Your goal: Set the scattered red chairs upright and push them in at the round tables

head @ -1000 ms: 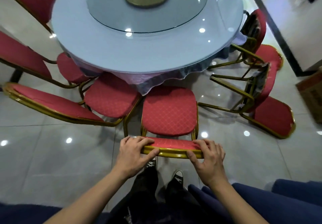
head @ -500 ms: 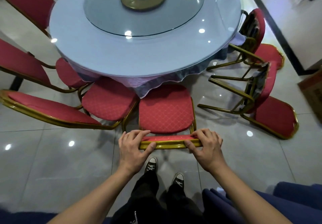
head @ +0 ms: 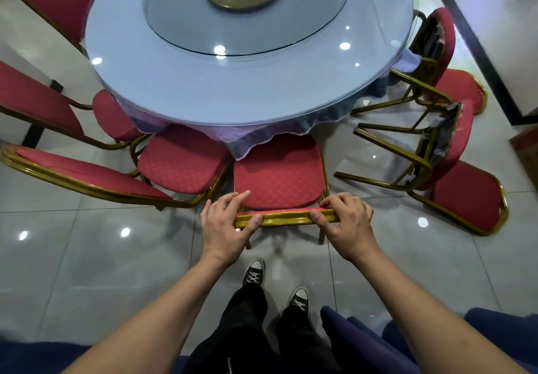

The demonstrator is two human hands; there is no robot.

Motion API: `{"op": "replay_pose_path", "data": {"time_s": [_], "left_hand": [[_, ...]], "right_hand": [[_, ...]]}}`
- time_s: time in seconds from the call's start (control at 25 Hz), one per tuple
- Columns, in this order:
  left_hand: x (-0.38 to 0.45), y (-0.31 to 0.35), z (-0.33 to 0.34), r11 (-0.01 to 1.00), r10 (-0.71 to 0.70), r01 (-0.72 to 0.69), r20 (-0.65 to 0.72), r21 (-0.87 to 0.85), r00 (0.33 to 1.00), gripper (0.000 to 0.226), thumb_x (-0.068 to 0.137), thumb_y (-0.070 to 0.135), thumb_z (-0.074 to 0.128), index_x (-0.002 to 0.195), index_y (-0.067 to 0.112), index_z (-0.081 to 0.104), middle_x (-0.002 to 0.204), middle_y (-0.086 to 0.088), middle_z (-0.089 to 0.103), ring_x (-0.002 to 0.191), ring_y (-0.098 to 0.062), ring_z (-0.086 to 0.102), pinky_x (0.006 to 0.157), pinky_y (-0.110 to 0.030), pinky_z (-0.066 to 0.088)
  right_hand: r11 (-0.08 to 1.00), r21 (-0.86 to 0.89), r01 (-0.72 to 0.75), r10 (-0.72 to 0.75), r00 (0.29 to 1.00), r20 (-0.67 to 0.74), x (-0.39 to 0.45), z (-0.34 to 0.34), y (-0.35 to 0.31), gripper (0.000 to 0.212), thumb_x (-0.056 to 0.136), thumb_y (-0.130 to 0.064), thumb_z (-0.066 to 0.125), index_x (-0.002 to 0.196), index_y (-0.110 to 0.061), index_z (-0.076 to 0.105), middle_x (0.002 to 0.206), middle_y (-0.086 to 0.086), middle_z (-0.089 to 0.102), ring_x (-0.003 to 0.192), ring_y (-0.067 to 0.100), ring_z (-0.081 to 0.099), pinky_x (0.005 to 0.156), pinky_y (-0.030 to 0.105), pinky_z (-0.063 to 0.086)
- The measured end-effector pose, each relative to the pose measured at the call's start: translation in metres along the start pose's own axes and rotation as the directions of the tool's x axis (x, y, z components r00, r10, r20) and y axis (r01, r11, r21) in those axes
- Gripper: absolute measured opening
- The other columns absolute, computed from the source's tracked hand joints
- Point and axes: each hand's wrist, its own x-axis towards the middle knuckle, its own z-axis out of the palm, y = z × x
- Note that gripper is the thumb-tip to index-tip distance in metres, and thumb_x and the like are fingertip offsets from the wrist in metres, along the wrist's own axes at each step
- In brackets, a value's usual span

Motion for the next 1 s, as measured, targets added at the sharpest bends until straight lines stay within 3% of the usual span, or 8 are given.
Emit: {"op": "replay_pose_path", "data": {"time_s": [0.2,0.44,0.68,0.88,1.0], "left_hand": [[0.009,0.001,0.000,1.000,-0.008,0.008,-0.003,0.000,1.000,0.081,0.083,0.088,0.025,0.139,0.037,0.055,0.139,0.009,0.055,0.132,-0.012,0.047,0.118,-0.053,0.023],[0.006,0.003,-0.002,1.000,-0.019,0.019,0.043,-0.011,0.999,0.081,0.082,0.089,0.024,0.138,0.039,0.055,0.137,0.013,0.055,0.130,-0.011,0.048,0.118,-0.053,0.022],[0.008,0.005,-0.015,1.000,-0.029,0.025,0.253,0.017,0.967,0.080,0.079,0.092,0.017,0.142,0.050,0.045,0.140,0.017,0.049,0.133,-0.008,0.041,0.116,-0.051,0.025],[0.013,0.012,-0.027,0.999,-0.044,0.035,0.400,0.031,0.915,0.084,0.076,0.093,0.014,0.137,0.049,0.050,0.131,0.017,0.056,0.131,-0.009,0.044,0.113,-0.046,0.026],[0.027,0.014,-0.039,0.996,-0.070,0.084,0.514,-0.005,0.855,0.083,0.075,0.087,0.010,0.139,0.051,0.049,0.136,0.014,0.056,0.136,-0.012,0.041,0.113,-0.045,0.026]], "right_hand": [[1.000,-0.003,0.006,-0.006,1.000,-0.018,0.011,0.001,0.002,0.063,0.086,-0.087,0.028,0.091,-0.034,0.062,0.099,-0.013,0.052,0.097,0.014,0.050,0.100,0.045,0.032],[1.000,0.013,0.010,-0.010,1.000,0.010,0.009,-0.002,0.004,0.063,0.084,-0.088,0.027,0.092,-0.035,0.060,0.099,-0.013,0.052,0.099,0.014,0.049,0.102,0.045,0.030],[1.000,-0.027,-0.002,0.004,0.998,0.066,0.005,-0.006,0.006,0.066,0.086,-0.087,0.025,0.099,-0.035,0.062,0.103,-0.013,0.053,0.102,0.013,0.048,0.107,0.044,0.028],[0.993,-0.118,-0.003,0.029,0.975,0.221,0.008,-0.024,-0.003,0.081,0.086,-0.087,0.005,0.110,-0.035,0.063,0.108,-0.014,0.054,0.113,0.013,0.049,0.108,0.040,0.027],[0.989,-0.149,-0.012,0.044,0.976,0.213,0.014,-0.032,-0.012,0.084,0.090,-0.081,0.001,0.128,-0.036,0.060,0.126,-0.012,0.057,0.124,0.013,0.048,0.109,0.038,0.026]]}}
